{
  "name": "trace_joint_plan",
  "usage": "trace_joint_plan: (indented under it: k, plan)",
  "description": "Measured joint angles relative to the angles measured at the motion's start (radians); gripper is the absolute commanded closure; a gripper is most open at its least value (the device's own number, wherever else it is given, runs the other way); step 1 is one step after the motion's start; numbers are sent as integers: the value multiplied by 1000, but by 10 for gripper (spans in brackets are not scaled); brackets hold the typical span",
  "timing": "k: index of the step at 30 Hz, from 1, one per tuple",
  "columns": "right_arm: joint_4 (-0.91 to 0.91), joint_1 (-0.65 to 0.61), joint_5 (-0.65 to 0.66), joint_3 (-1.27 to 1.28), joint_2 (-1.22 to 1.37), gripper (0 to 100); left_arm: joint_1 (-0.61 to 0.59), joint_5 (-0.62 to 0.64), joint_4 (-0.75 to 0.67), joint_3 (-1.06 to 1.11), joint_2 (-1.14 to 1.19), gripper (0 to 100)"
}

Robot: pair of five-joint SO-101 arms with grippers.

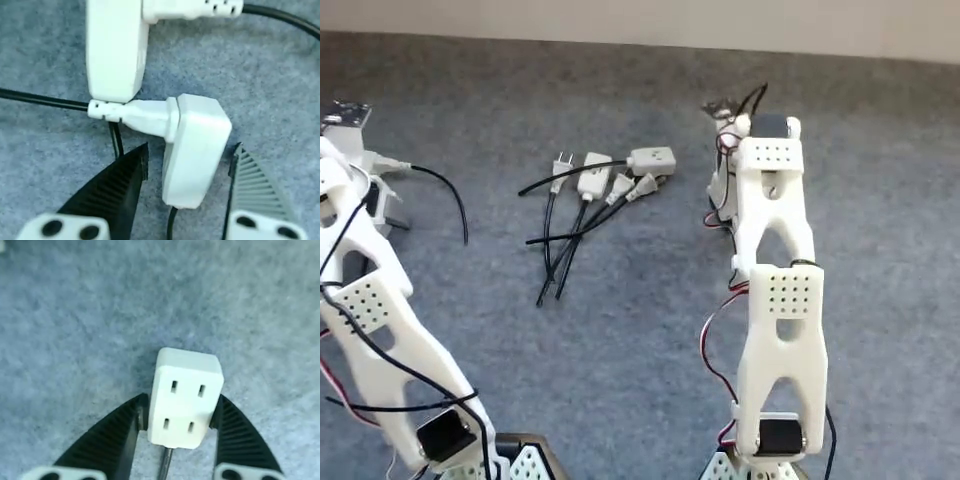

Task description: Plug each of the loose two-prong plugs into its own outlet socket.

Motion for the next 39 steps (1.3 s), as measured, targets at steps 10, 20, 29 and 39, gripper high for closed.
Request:
trace_joint_plan:
  k: [10,20,29,39]
  plan:
    - [0,18,0,15,-2,902,0,0,0,-161,0,726]
    - [0,26,0,15,-2,992,64,0,232,-540,-26,959]
    - [0,26,-3,15,-2,992,78,86,267,-298,-232,968]
    - [2,26,-17,135,-63,992,195,97,267,563,-781,852]
